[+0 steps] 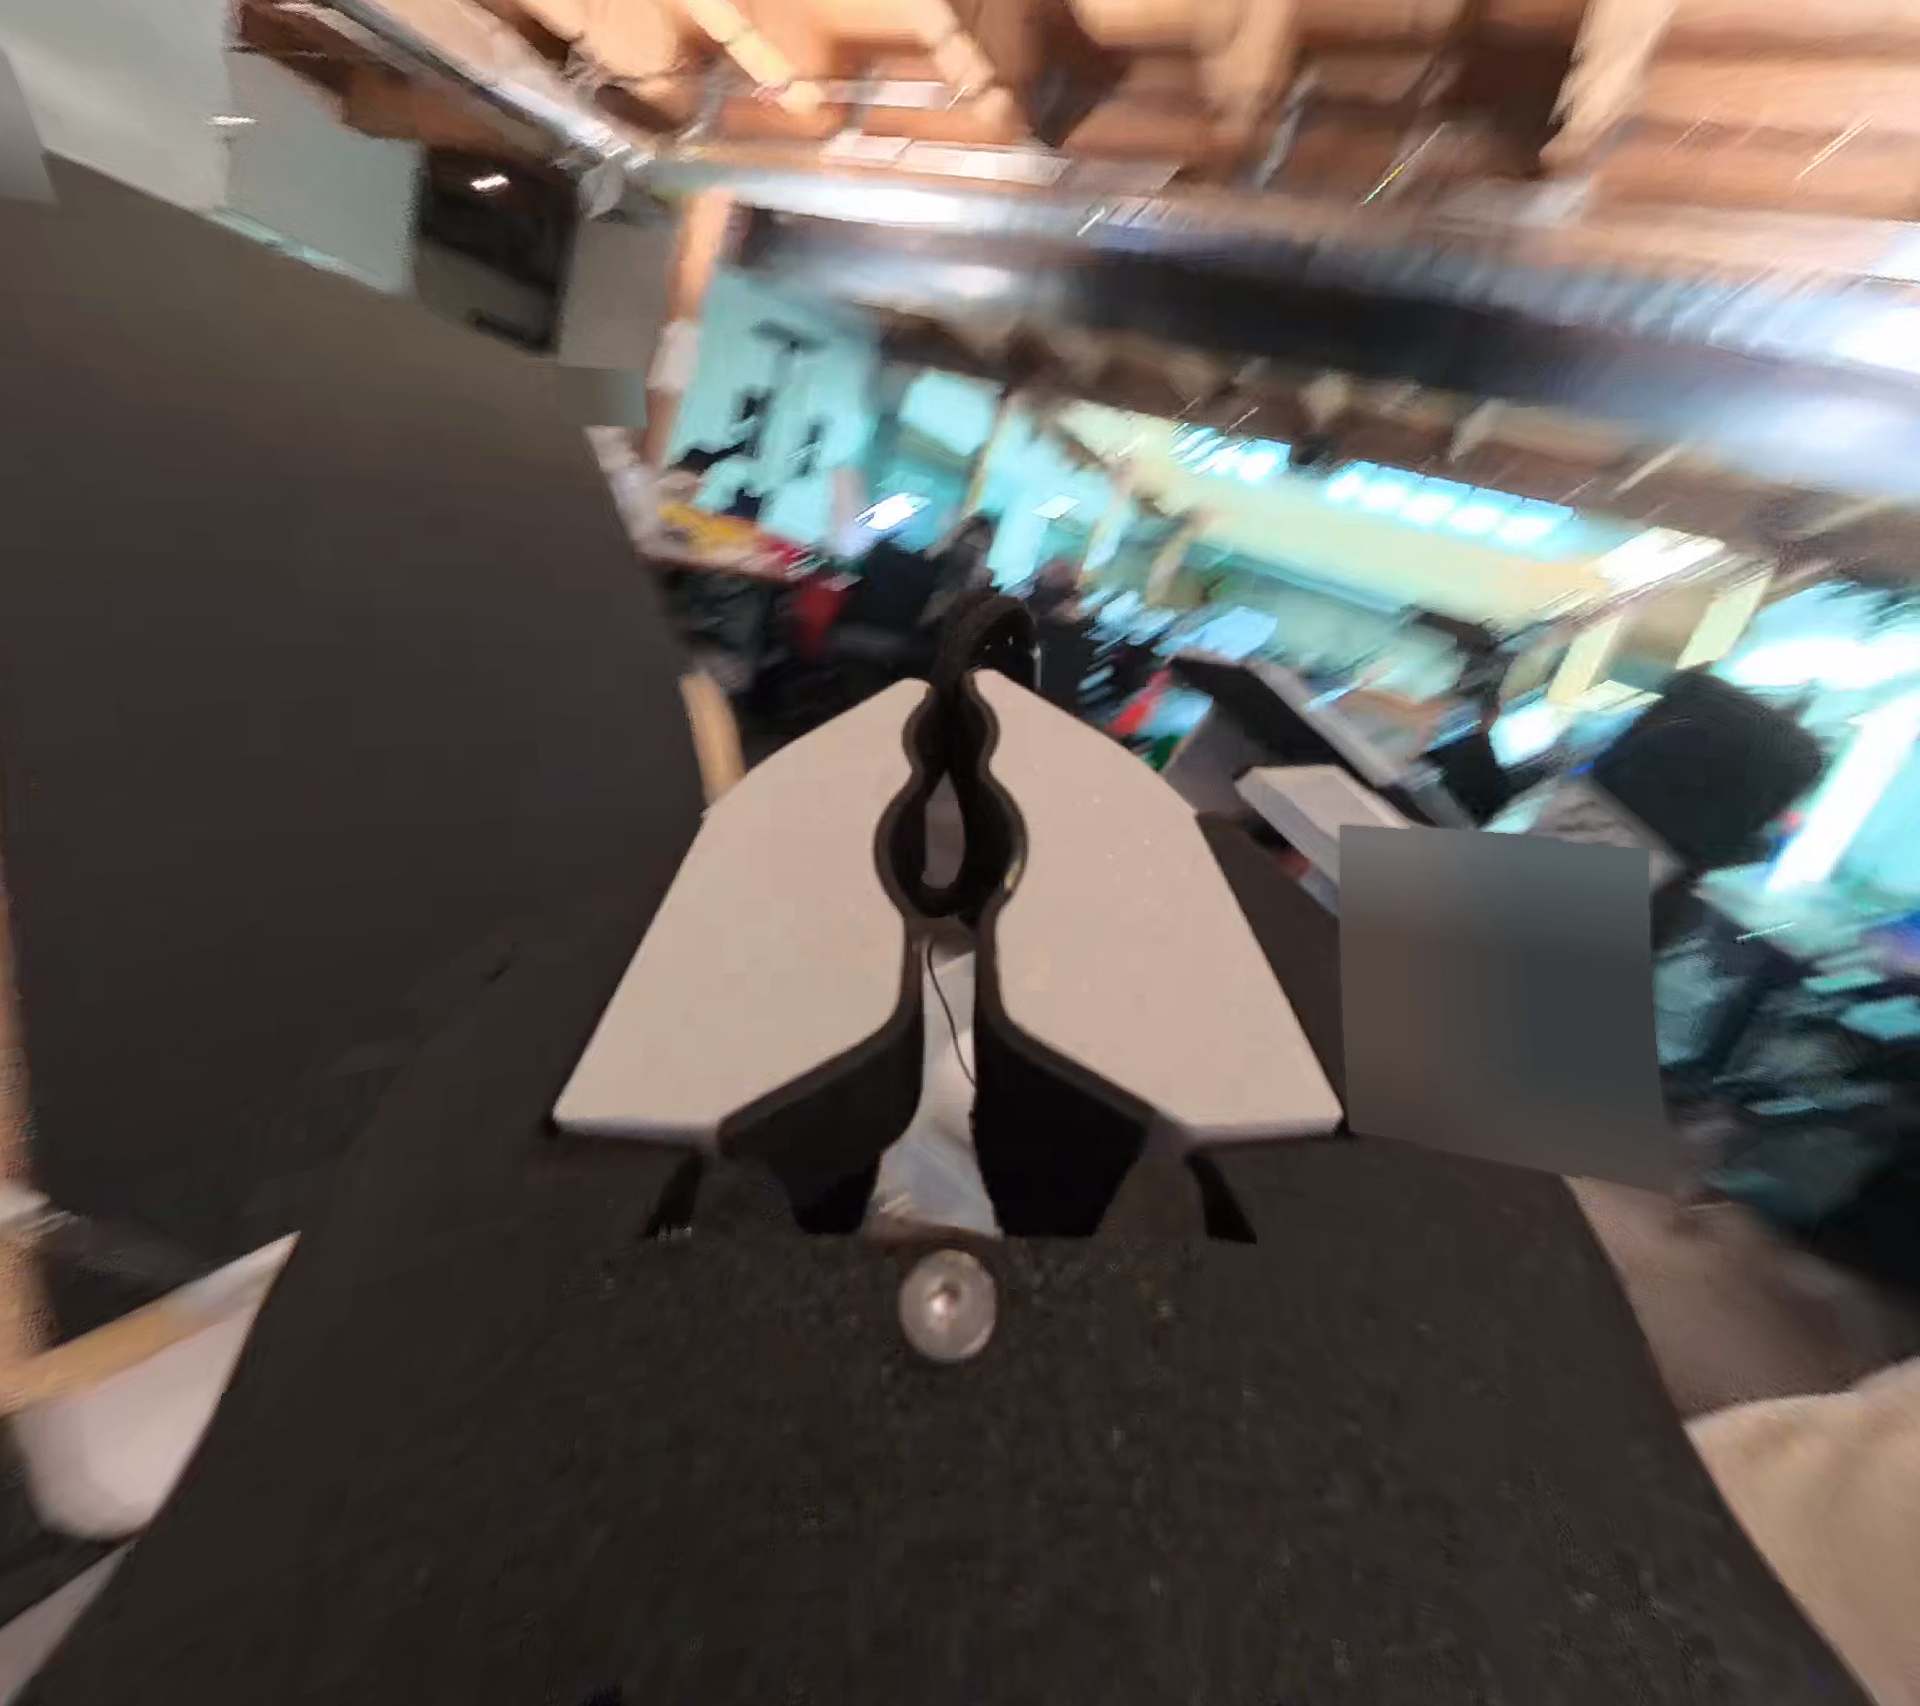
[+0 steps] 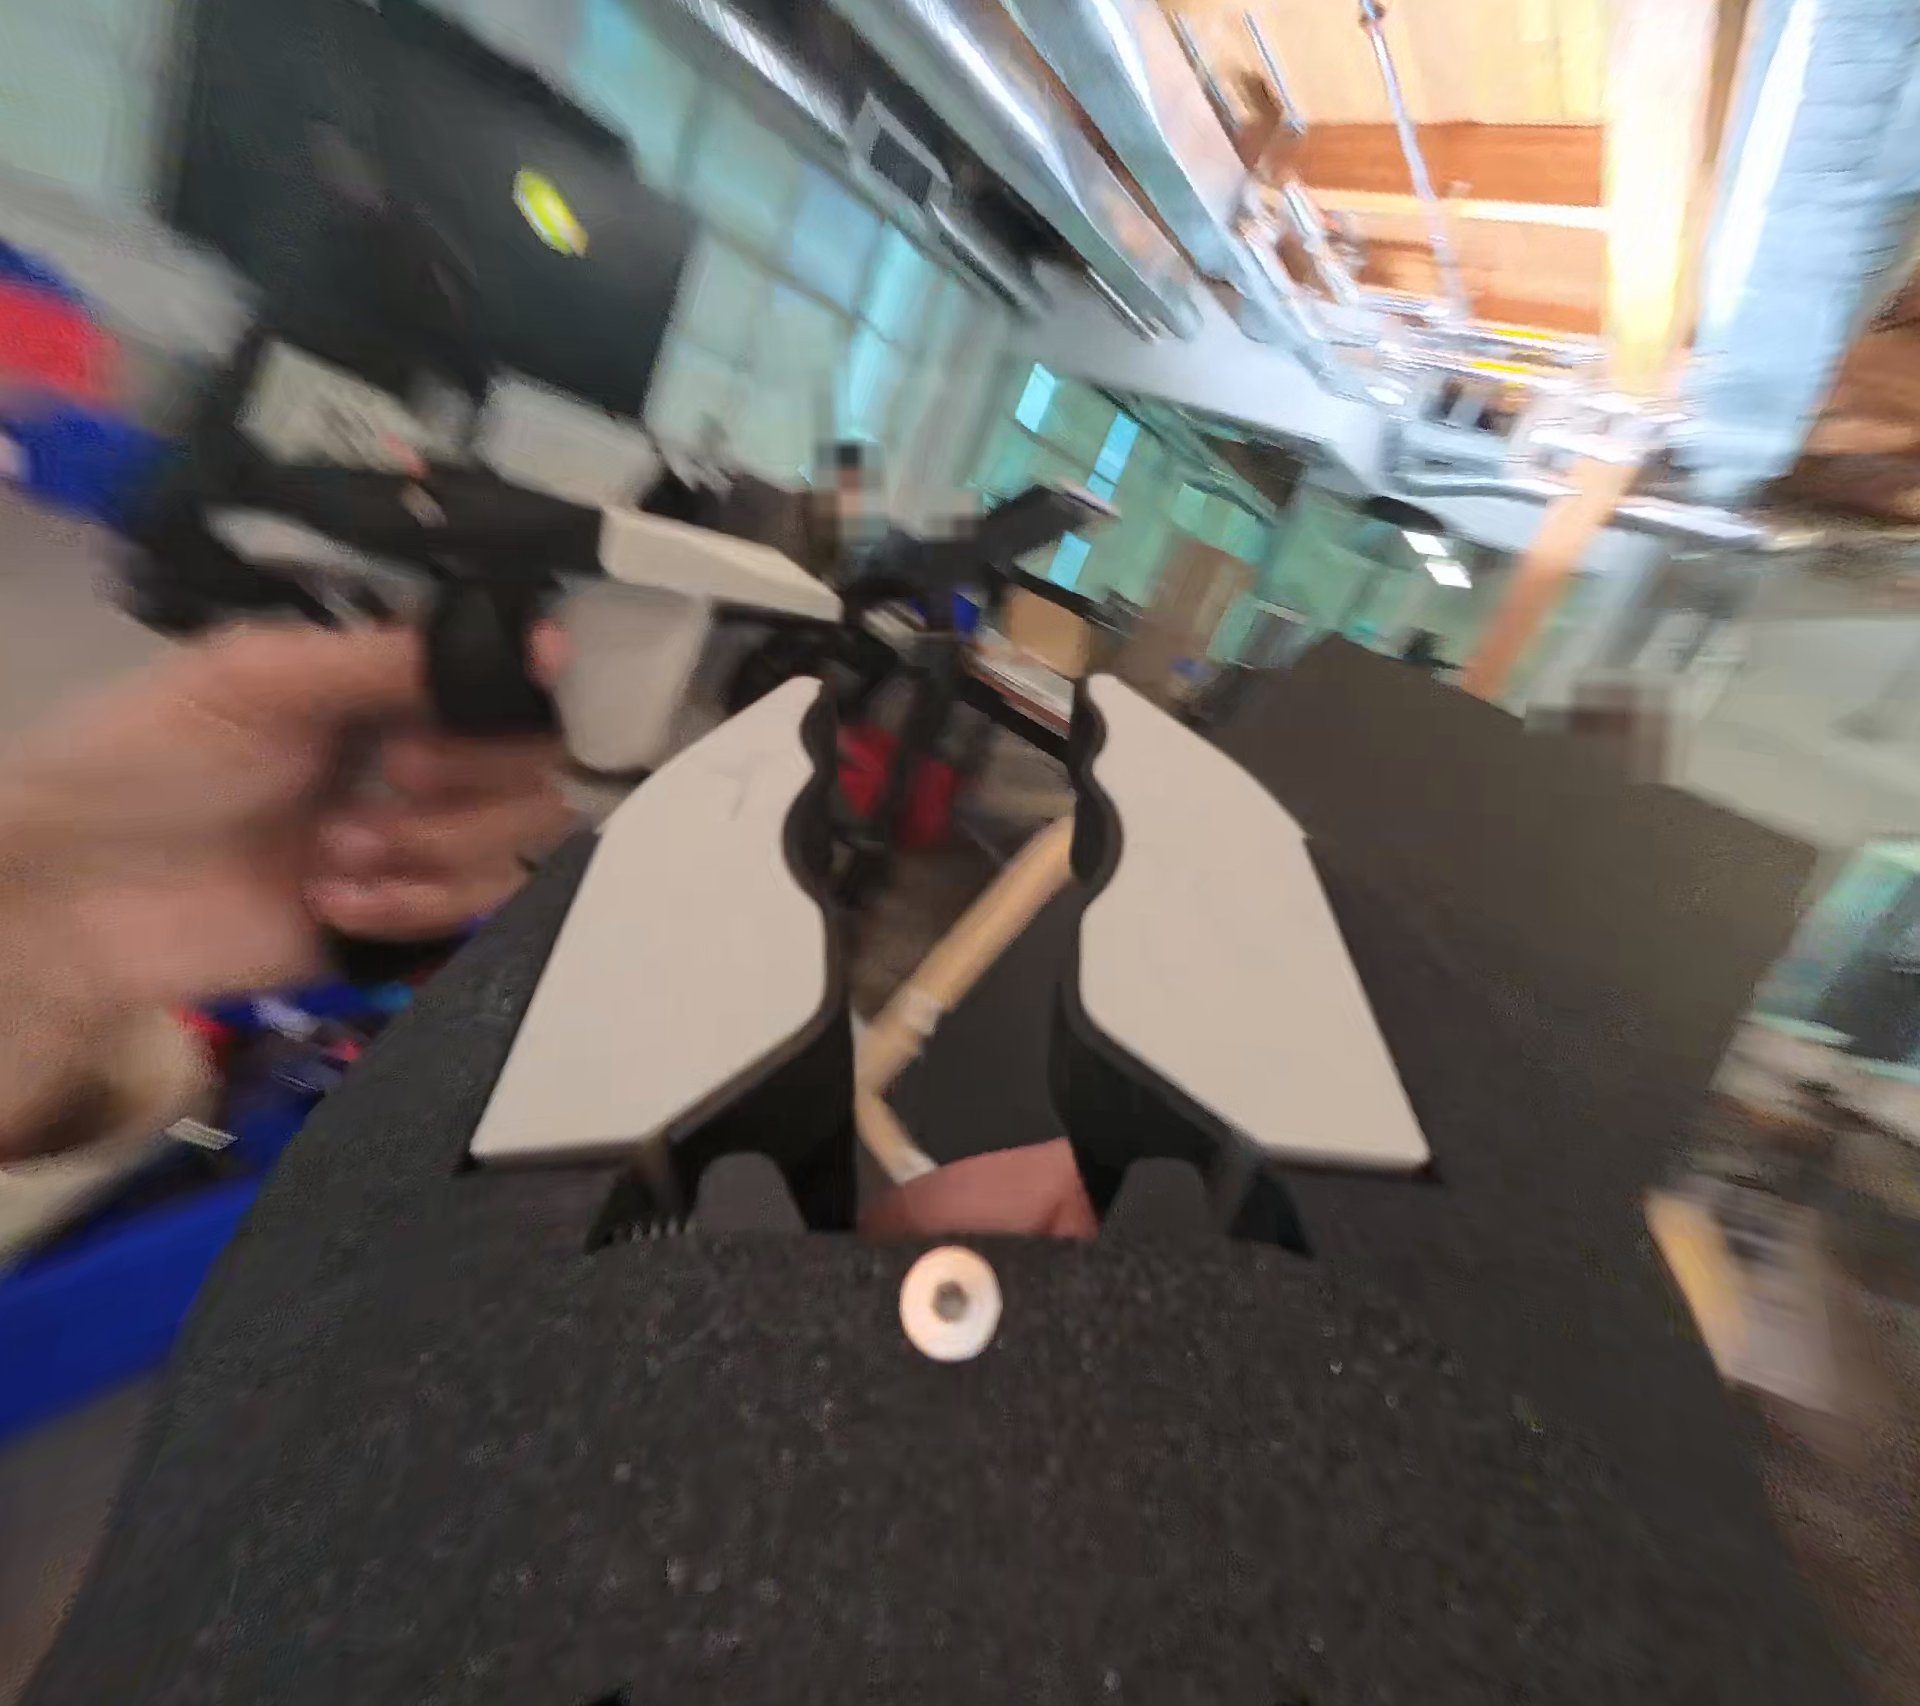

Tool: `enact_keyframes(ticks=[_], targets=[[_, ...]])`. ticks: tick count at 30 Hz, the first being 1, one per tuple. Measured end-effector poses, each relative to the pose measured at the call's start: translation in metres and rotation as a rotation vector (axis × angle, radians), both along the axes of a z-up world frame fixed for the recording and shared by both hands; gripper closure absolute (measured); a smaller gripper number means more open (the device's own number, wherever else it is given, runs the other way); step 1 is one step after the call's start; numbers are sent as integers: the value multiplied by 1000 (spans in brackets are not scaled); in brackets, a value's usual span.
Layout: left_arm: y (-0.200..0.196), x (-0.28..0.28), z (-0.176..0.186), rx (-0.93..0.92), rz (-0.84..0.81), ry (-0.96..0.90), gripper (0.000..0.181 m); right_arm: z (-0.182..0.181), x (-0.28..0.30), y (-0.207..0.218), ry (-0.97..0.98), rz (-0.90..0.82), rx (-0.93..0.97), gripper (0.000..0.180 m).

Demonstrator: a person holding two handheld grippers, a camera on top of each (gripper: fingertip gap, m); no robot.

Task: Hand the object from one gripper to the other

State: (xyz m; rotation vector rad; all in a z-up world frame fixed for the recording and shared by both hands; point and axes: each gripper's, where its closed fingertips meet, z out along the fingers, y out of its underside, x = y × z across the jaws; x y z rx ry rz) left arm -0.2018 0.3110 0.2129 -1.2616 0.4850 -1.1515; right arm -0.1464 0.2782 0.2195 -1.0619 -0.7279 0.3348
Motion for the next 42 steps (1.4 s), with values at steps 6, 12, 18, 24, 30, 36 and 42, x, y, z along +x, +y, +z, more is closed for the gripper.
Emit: enact_keyframes(ticks=[6, 12, 18, 24, 30, 36, 42], targets=[[-20, -1, 21, -95, -338, -348, 179, 9, -23, -11, 445, 520, -391, 119], [-29, 1, 30, -99, -462, -515, 179, -15, -48, 5, 403, 515, -465, 118], [-32, 20, 25, -113, -504, -521, 179, -10, -51, -7, 468, 623, -431, 165], [-32, 23, 25, -109, -498, -512, 178, -6, -44, -11, 429, 665, -418, 170], [-23, 18, 22, -64, -323, -383, 157, -11, -32, 3, 347, 526, -382, 170], [-4, -8, 10, 23, 38, -38, 146, -67, 2, 43, -163, 102, -444, 170], [-15, 11, -48, 136, 92, 577, 140, -91, 0, 38, -330, 111, -498, 170]])
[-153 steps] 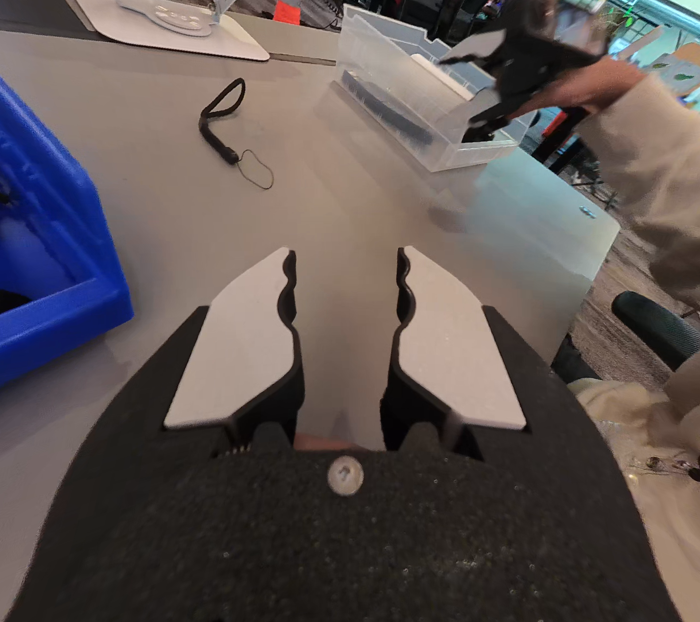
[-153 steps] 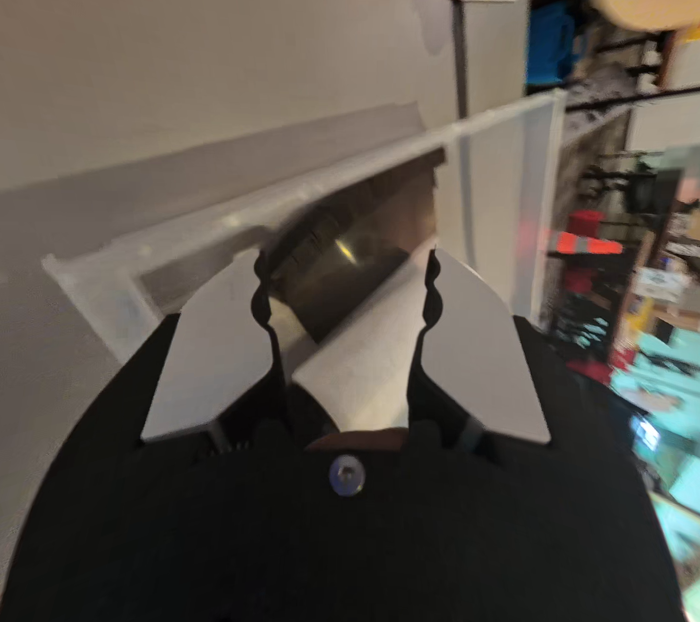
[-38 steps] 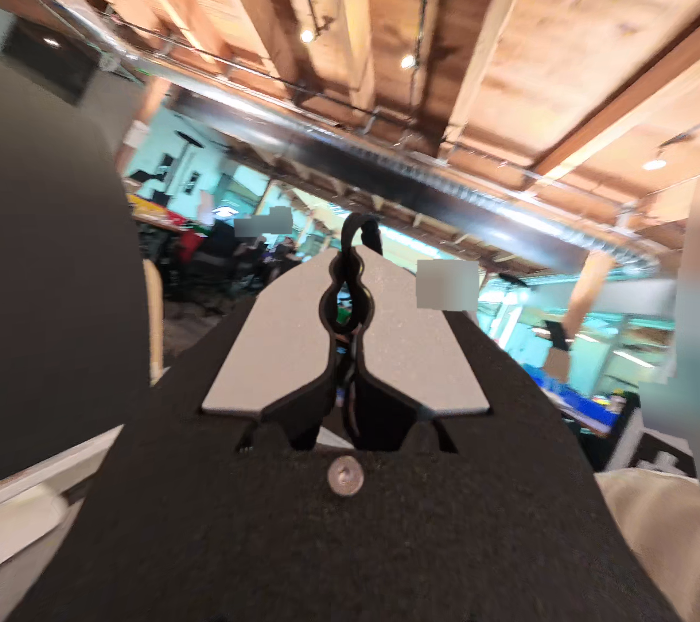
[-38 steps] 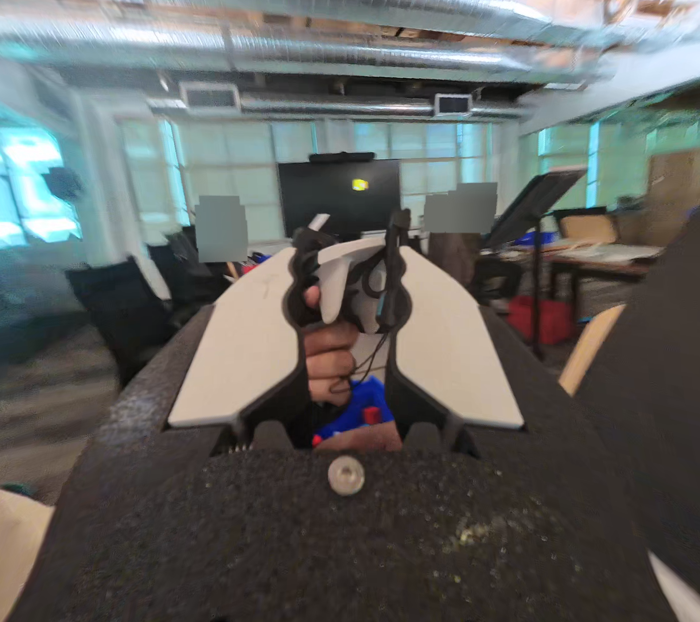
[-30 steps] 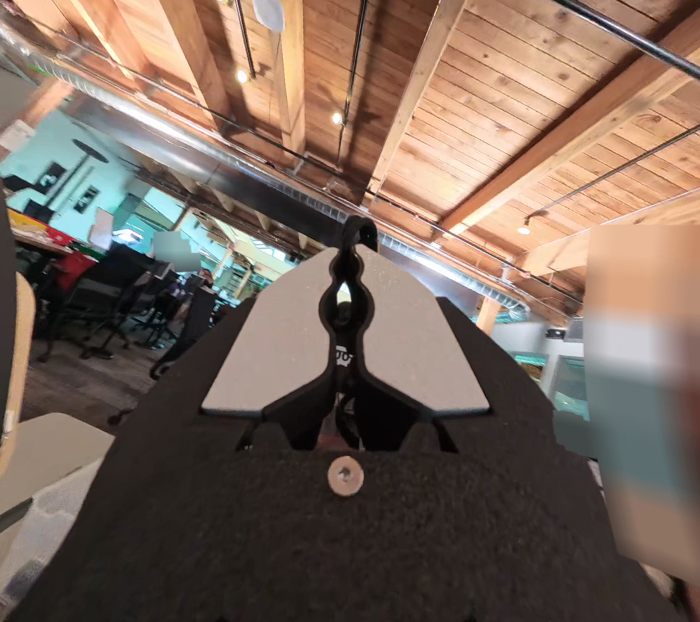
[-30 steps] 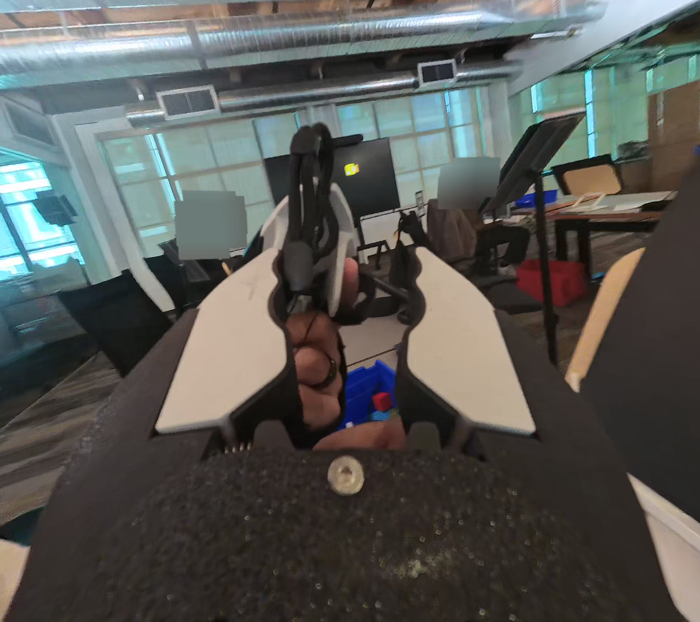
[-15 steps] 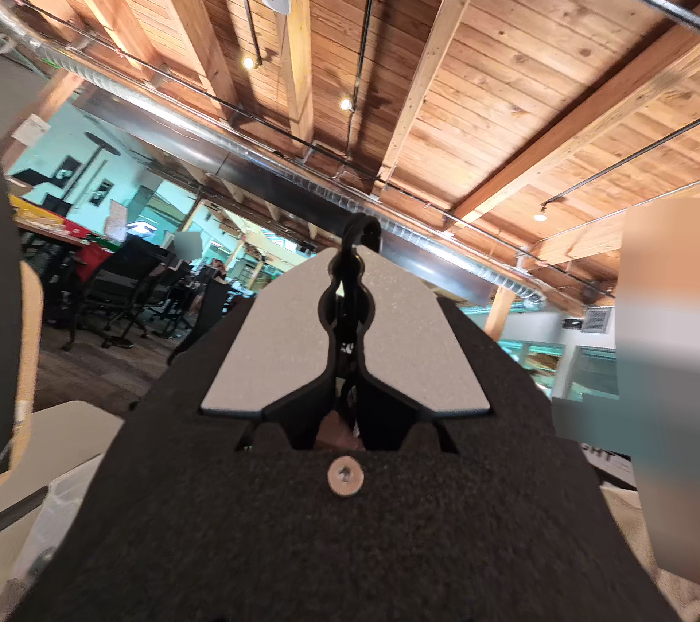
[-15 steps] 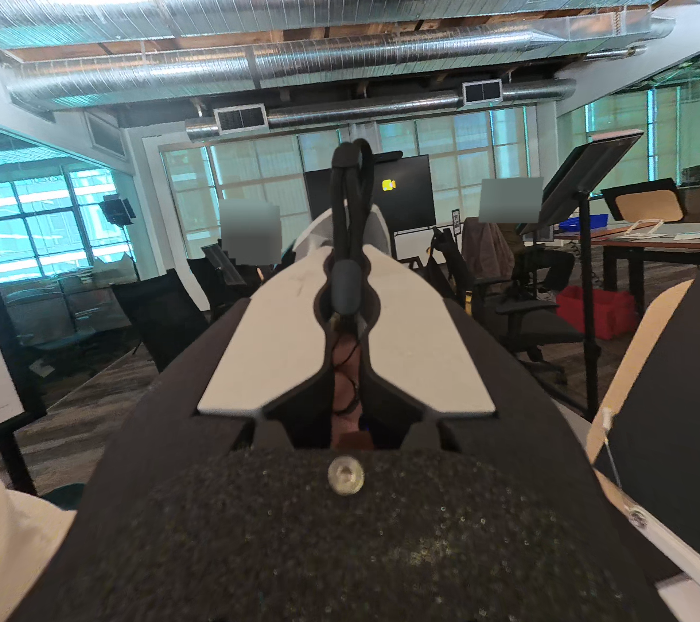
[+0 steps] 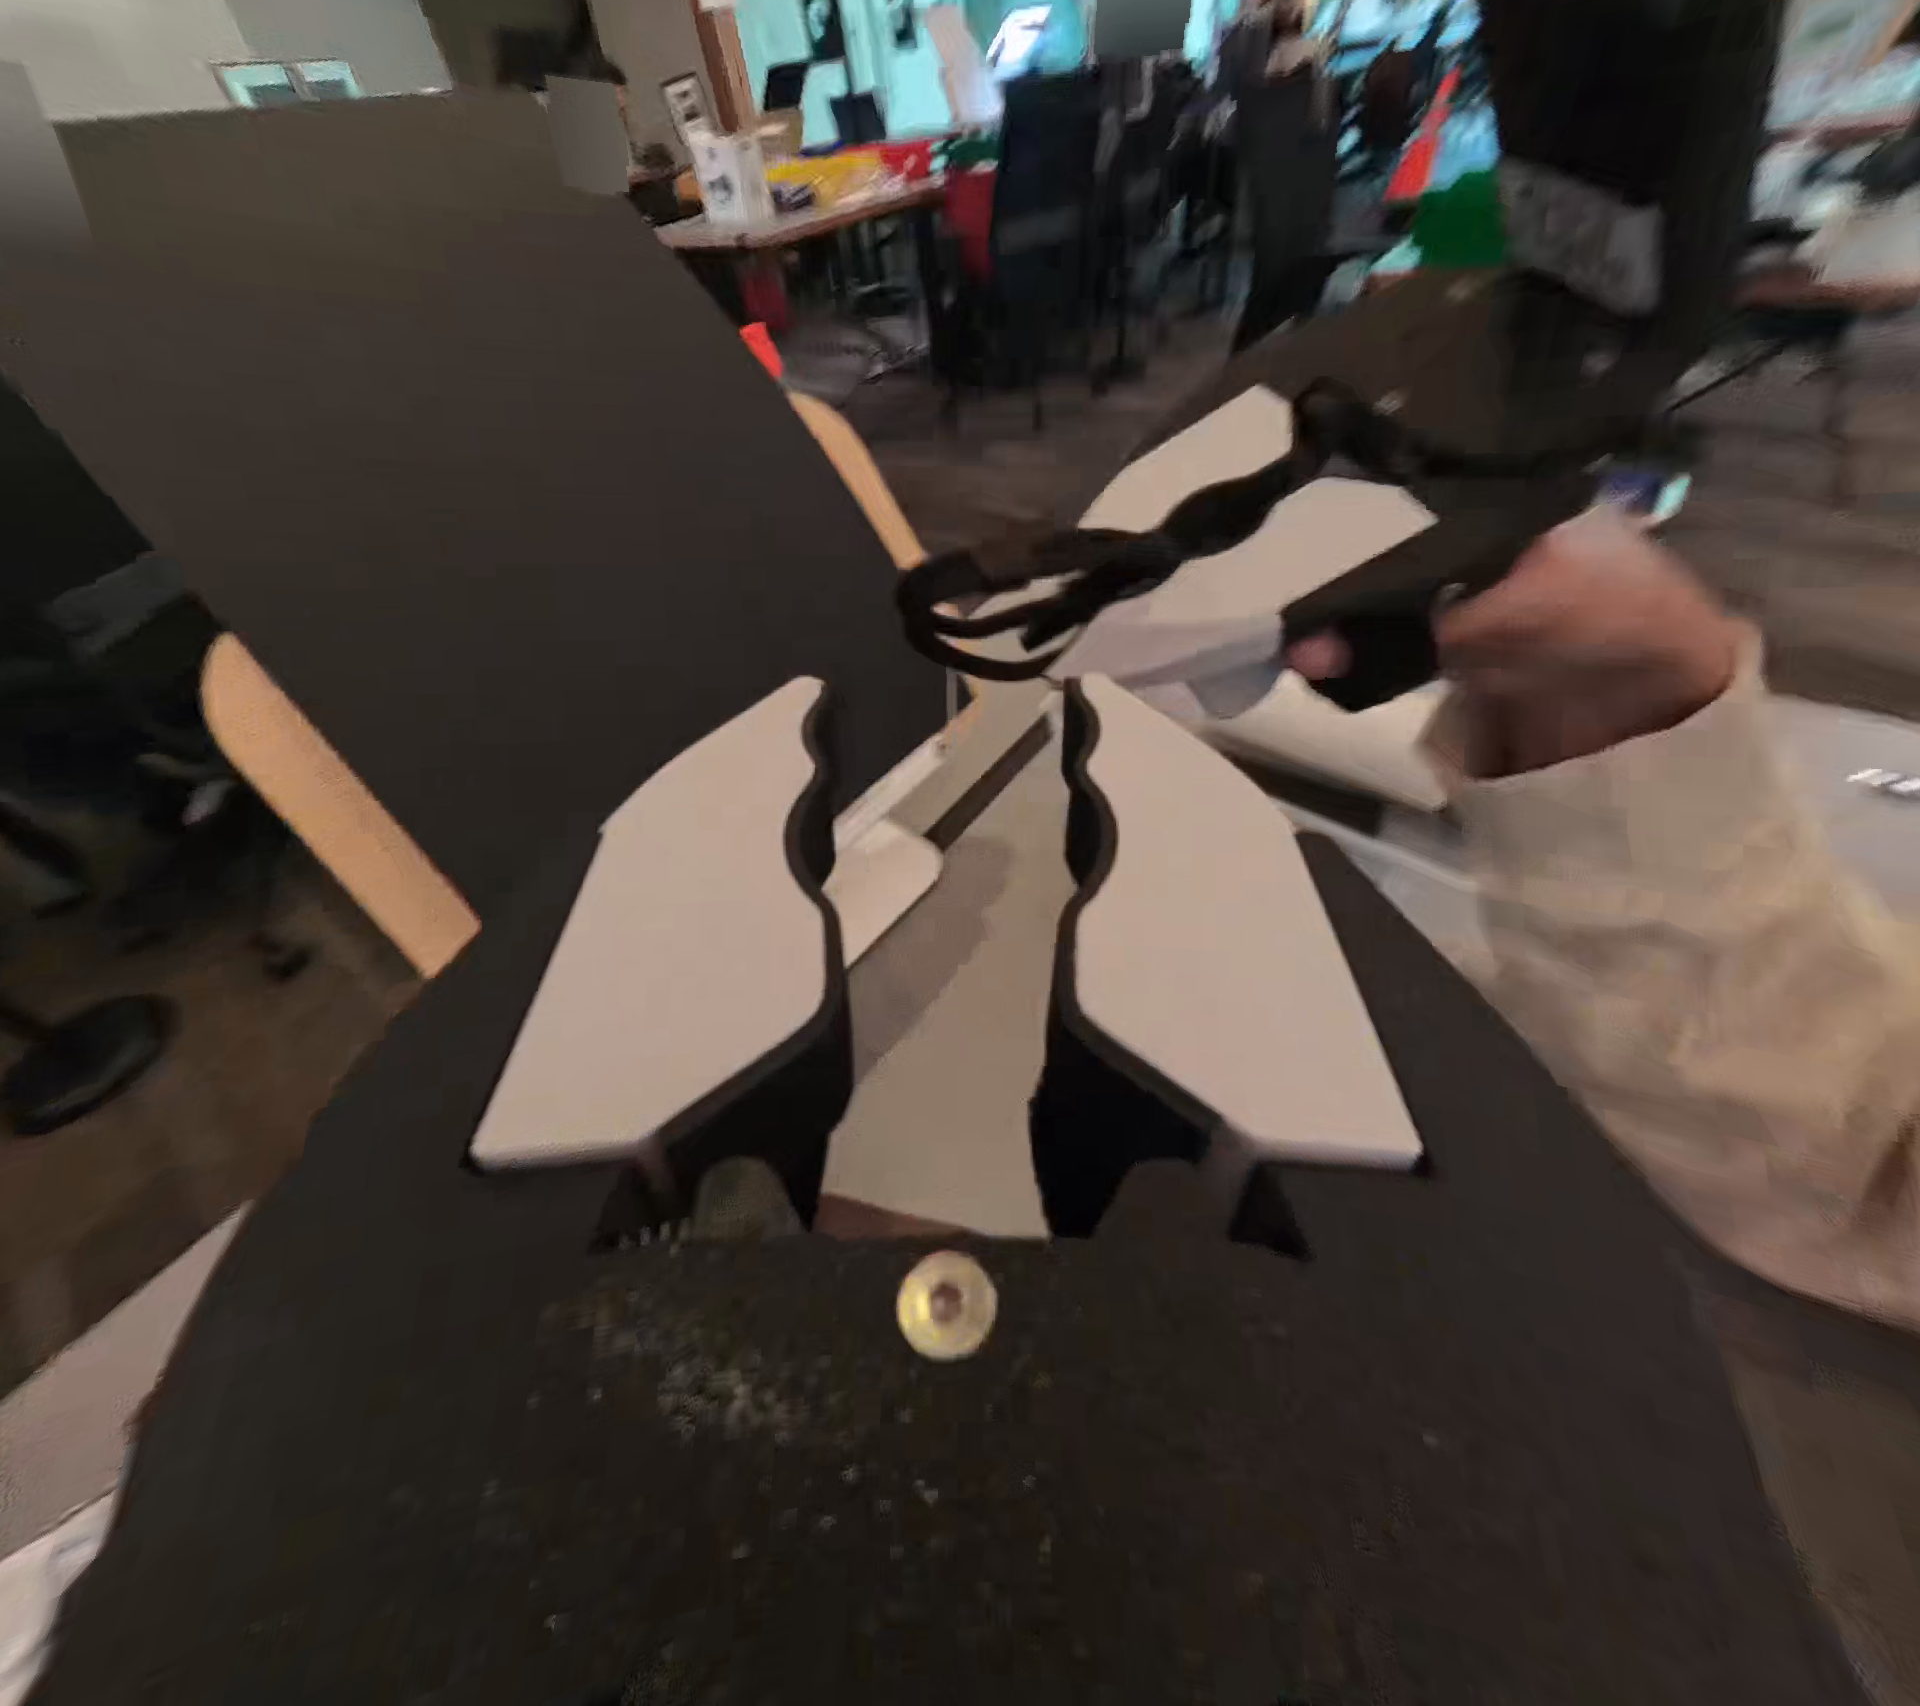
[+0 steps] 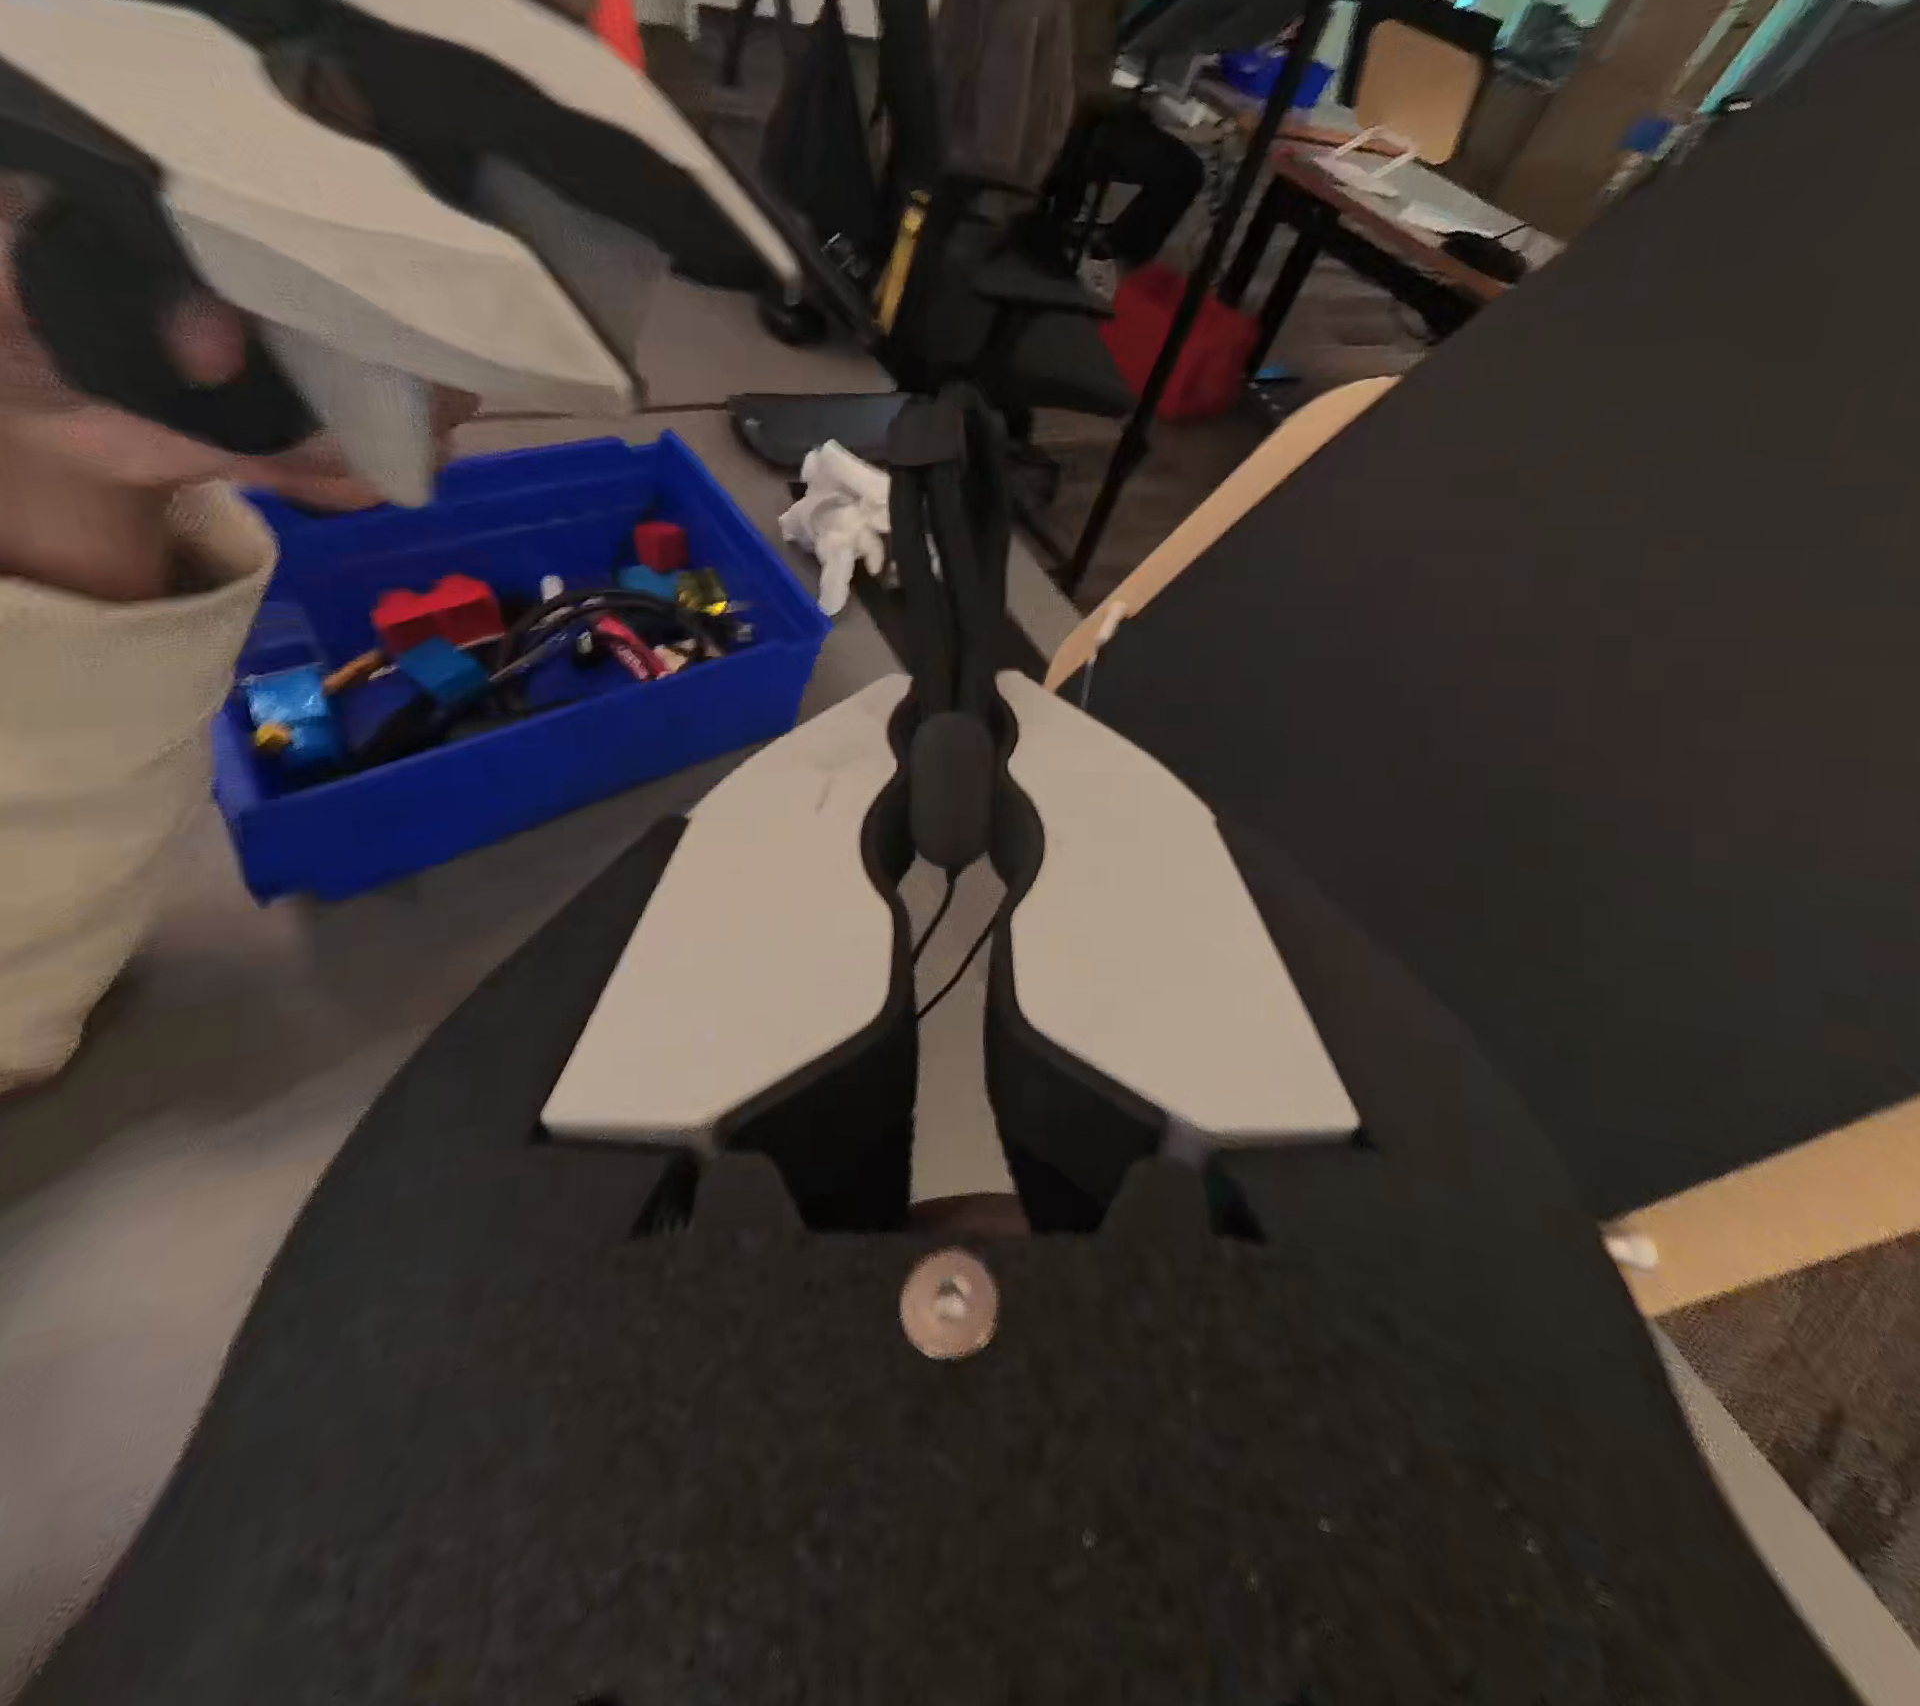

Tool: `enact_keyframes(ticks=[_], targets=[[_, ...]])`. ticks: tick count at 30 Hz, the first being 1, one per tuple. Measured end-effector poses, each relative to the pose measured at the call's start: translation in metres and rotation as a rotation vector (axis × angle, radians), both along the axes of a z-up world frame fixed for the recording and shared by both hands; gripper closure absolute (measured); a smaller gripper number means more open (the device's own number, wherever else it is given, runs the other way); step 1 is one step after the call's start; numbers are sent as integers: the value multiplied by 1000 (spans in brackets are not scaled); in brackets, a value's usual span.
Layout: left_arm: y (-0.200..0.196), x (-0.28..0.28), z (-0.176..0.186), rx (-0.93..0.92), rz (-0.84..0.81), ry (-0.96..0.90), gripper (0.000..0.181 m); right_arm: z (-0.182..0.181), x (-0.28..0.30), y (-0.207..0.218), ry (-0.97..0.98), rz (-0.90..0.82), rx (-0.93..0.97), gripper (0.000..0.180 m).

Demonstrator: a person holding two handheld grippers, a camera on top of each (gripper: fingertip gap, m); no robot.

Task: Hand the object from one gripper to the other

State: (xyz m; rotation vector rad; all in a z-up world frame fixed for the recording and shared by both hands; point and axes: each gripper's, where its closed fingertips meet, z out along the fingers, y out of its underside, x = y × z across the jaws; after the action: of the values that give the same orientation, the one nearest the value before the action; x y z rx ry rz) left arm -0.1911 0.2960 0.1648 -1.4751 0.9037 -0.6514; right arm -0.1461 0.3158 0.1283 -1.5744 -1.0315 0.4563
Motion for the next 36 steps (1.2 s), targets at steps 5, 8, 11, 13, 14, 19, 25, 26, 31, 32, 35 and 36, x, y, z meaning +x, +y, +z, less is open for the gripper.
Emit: enact_keyframes(ticks=[5, 8, 11, 13, 14, 19, 25, 26, 31, 32, 35, 36], targets=[[-14, 5, -24, 86, -59, 180, 138, -36, -15, -28, -205, 179, -51, 170], [-29, 7, -42, 124, -148, 278, 135, -52, -17, -40, -290, 255, -57, 170], [-37, 14, -63, 123, -213, 379, 133, -68, -20, -48, -380, 297, -54, 170], [-39, 20, -77, 120, -238, 444, 135, -72, -22, -46, -405, 290, -53, 170], [-39, 22, -83, 117, -246, 475, 138, -74, -24, -47, -415, 295, -56, 170], [-35, 32, -106, 156, -272, 611, 172, -91, -23, -42, -507, 279, -66, 170], [-30, 32, -82, 162, -277, 471, 174, -78, -23, -34, -419, 248, -4, 169], [-26, 30, -73, 174, -257, 430, 174, -74, -22, -29, -409, 218, 28, 160], [-15, 10, -14, 167, -181, 92, 174, -53, -16, -14, -312, 121, 109, 134], [-13, 4, -3, 157, -167, 20, 174, -45, -16, -13, -273, 112, 120, 133], [-7, -10, 22, 115, -125, -164, 174, -7, -19, -11, -89, 83, 211, 134], [-5, -13, 27, 105, -117, -200, 174, 8, -21, -14, -8, 90, 245, 134]])
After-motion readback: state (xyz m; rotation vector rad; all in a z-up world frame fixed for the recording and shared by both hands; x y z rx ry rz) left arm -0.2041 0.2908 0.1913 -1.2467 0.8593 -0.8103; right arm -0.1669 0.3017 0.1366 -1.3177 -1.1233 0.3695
